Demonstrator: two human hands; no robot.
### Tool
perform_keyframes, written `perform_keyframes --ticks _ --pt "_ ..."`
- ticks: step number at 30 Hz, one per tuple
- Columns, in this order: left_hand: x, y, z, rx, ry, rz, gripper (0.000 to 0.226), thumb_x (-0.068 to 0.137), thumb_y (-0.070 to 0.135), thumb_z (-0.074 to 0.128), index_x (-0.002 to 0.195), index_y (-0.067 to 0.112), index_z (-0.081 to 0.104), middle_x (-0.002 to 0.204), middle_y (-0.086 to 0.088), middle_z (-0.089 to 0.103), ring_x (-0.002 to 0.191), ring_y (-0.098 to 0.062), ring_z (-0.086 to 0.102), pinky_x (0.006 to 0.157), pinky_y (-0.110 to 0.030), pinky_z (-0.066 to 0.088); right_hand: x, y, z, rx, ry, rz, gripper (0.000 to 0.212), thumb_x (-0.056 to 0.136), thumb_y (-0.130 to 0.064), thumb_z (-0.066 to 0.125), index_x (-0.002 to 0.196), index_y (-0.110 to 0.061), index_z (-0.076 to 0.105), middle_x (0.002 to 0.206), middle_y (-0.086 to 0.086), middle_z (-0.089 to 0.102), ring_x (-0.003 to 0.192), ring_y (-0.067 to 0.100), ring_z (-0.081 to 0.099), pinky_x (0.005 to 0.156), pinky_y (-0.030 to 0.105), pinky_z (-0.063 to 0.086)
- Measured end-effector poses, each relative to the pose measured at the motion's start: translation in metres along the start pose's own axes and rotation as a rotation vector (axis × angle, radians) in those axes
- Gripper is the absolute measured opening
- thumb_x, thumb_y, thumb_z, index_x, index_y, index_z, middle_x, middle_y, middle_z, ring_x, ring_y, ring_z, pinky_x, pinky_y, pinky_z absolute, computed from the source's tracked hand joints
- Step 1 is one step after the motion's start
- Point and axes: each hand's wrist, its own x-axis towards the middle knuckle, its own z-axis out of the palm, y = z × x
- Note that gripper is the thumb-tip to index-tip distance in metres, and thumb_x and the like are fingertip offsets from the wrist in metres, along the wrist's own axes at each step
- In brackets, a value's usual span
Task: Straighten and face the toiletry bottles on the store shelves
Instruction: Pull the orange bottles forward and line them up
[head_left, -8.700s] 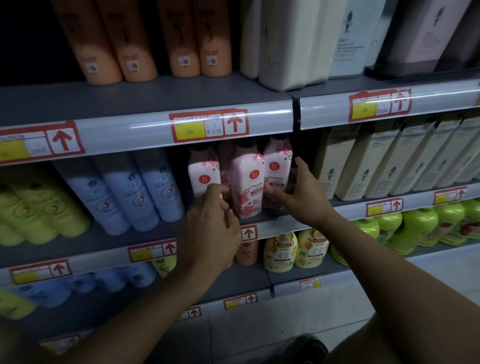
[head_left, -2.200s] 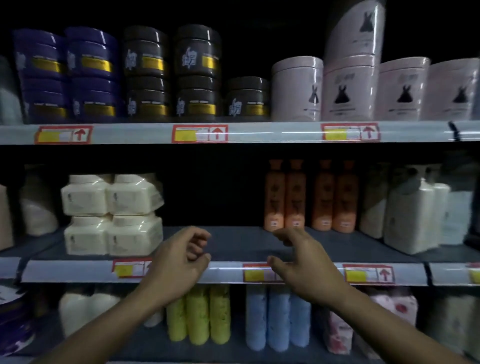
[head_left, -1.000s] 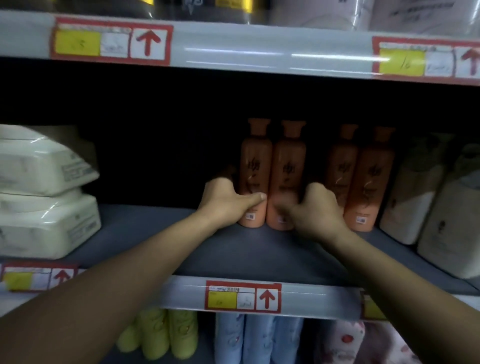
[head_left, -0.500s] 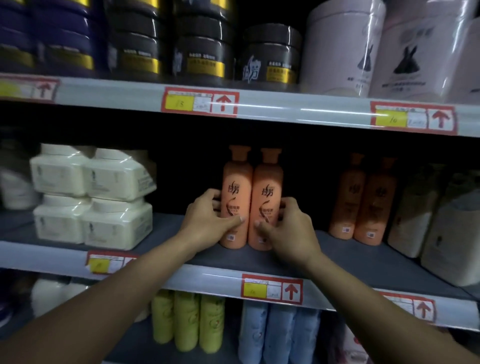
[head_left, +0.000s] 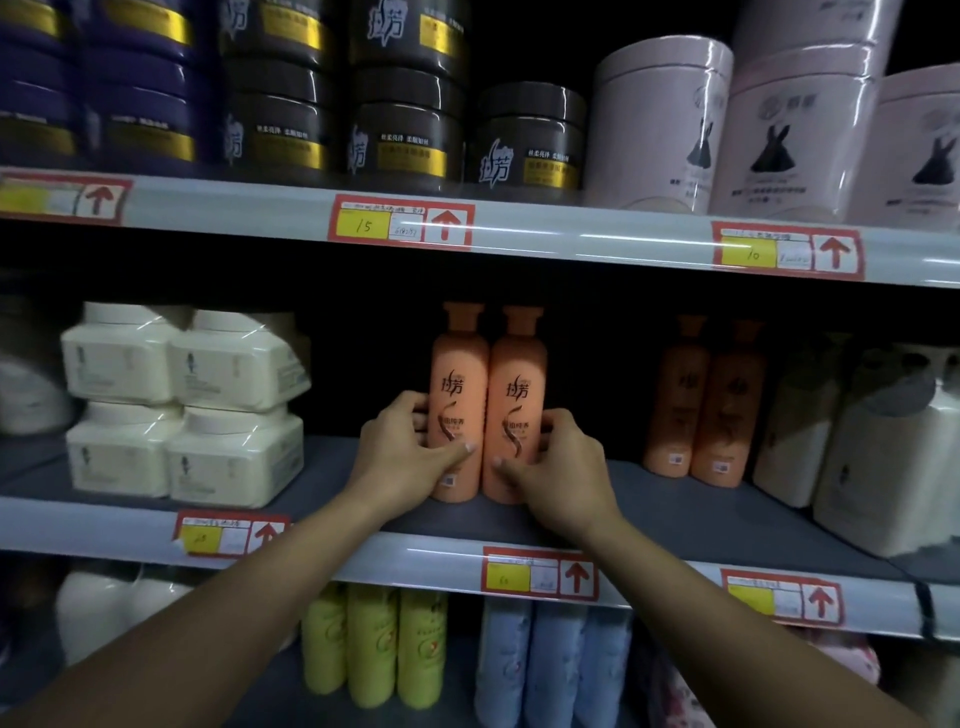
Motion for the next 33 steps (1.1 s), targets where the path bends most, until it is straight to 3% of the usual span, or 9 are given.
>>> perform_keyframes --ticks 5,8,13,18,22,27,33 --pt "0.013 -0.004 -0.002 0.028 -0.026 0.01 0.066 0.071 0.029 0.096 0.126 0.016 0.061 0.111 0.0 0.073 0.091 -0.007 0.072 0.068 -0.014 0.056 0.011 0.004 0.008 -0.011 -0.006 -0.004 0.069 0.075 -0.041 0.09 0.131 -0.021 0.054 0.117 0.003 0.071 0.106 0.023 0.07 0.09 0.047 0.06" --pt "0.021 -0.009 -0.001 0.025 -0.027 0.002 0.061 0.069 0.027 0.097 0.118 0.017 0.062 0.106 0.0 0.075 0.087 -0.005 0.073 0.074 -0.02 0.06 0.019 0.006 0.013 -0.026 -0.004 -0.002 0.069 0.074 -0.043 0.089 0.129 -0.022 0.053 0.116 0.004 0.07 0.106 0.024 0.069 0.09 0.047 0.061" --pt "0.035 -0.019 0.005 0.057 -0.013 -0.011 0.06 0.066 0.033 0.098 0.11 0.017 0.061 0.108 -0.003 0.074 0.091 -0.014 0.074 0.085 -0.038 0.064 0.03 0.01 0.023 -0.063 0.012 0.006 0.061 0.073 -0.045 0.089 0.116 -0.023 0.052 0.112 0.004 0.069 0.102 0.027 0.07 0.084 0.049 0.062" --pt "0.043 -0.023 0.01 0.09 0.01 -0.028 0.064 0.062 0.04 0.099 0.106 0.017 0.06 0.108 -0.004 0.073 0.093 -0.018 0.074 0.086 -0.043 0.064 0.037 0.013 0.025 -0.089 0.023 0.024 0.059 0.074 -0.046 0.088 0.113 -0.017 0.054 0.111 0.009 0.069 0.102 0.032 0.069 0.086 0.049 0.06" --pt "0.044 -0.021 0.012 0.102 0.019 -0.027 0.067 0.062 0.038 0.099 0.113 0.014 0.062 0.106 -0.002 0.07 0.095 -0.019 0.072 0.088 -0.041 0.063 0.039 0.013 0.027 -0.093 0.02 0.026 0.059 0.075 -0.046 0.087 0.114 -0.016 0.054 0.111 0.01 0.069 0.103 0.034 0.068 0.087 0.049 0.06" --pt "0.041 -0.021 0.013 0.101 0.02 -0.031 0.061 0.065 0.038 0.098 0.105 0.02 0.056 0.104 0.0 0.069 0.095 -0.018 0.072 0.087 -0.04 0.063 0.036 0.011 0.025 -0.1 0.013 0.026 0.059 0.076 -0.044 0.087 0.115 -0.014 0.053 0.113 0.012 0.068 0.105 0.035 0.067 0.089 0.049 0.058" --pt "0.033 -0.014 0.011 0.093 -0.016 -0.025 0.059 0.071 0.028 0.096 0.11 0.015 0.054 0.106 0.004 0.062 0.093 -0.014 0.067 0.077 -0.027 0.055 0.031 0.011 0.021 -0.153 -0.062 0.041 0.057 0.076 -0.044 0.086 0.114 -0.012 0.06 0.115 0.013 0.069 0.105 0.034 0.067 0.089 0.045 0.059"
